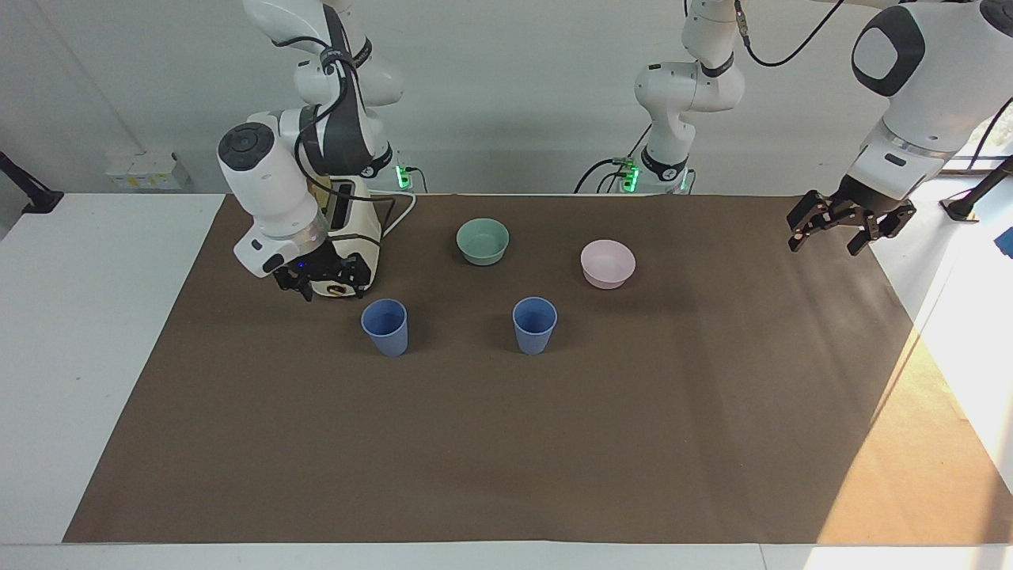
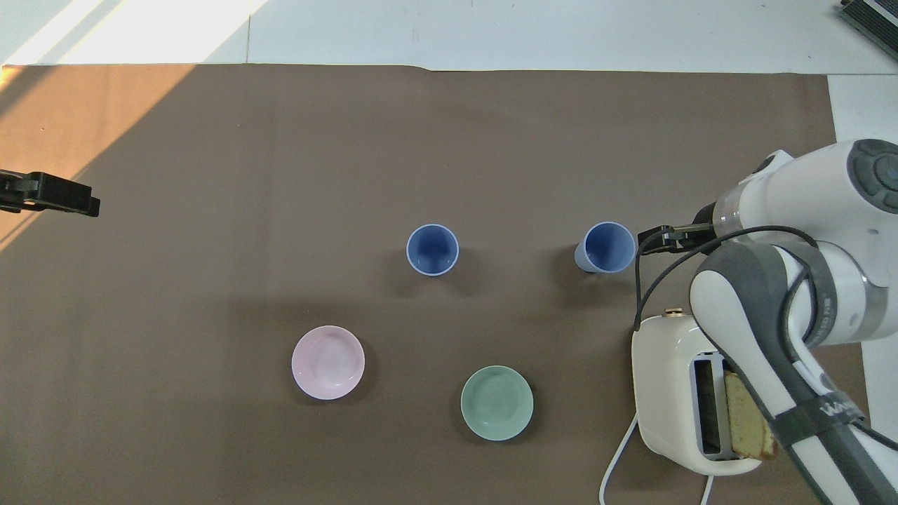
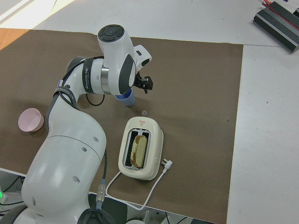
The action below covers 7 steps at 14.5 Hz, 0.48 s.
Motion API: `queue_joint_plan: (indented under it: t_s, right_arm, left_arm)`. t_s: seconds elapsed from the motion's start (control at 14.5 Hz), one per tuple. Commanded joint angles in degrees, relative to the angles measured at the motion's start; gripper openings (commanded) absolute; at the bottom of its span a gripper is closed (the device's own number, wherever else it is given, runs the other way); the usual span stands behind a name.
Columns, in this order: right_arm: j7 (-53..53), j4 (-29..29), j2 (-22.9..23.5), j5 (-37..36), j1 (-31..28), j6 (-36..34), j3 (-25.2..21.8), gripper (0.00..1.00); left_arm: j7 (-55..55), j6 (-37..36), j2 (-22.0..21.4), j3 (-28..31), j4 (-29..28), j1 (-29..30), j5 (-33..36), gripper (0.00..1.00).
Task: Stack blue cups with both arms
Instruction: 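Grasp the second blue cup with the right gripper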
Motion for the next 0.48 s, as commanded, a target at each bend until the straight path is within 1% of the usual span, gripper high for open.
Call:
queue_joint_plan:
  t_s: [0.0, 0.41]
  right_arm:
    - [-0.69, -0.31, 2.80, 0.93, 0.06, 2.64, 0.15, 1.00]
    - [-0.69, -0.31, 5.96, 0.93, 1.12, 6.33, 0.15, 1.00]
  left_arm:
    - [0.07, -1.09, -2.14, -0.22, -2.30, 0.10, 0.72, 1.00]
    - [0.06, -1.45, -4.42, -0.22, -3.61, 0.71, 0.72, 1.00]
